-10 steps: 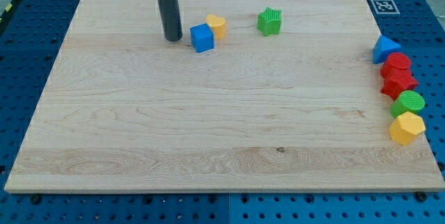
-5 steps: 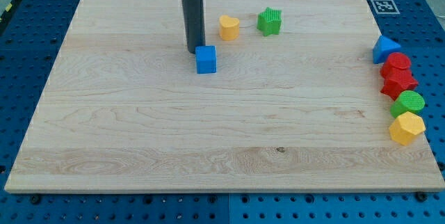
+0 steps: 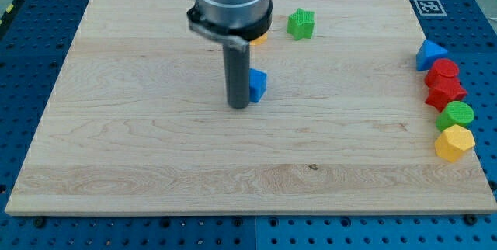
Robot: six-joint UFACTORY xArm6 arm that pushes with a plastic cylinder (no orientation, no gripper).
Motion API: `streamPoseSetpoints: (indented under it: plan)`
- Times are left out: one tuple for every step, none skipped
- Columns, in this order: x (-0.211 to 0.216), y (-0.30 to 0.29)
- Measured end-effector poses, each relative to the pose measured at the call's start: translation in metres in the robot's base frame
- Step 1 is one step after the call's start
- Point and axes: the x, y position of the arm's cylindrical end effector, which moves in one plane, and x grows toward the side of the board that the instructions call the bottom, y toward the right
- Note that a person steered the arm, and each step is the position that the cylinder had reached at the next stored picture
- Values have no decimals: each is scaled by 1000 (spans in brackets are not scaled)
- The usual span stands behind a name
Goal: Push the blue cube to the center
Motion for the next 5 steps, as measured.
streamPoseSetpoints:
  plan:
    - [-8,0]
    - [-11,0]
    - [-25,7]
    - [-25,35]
    - [-27,50]
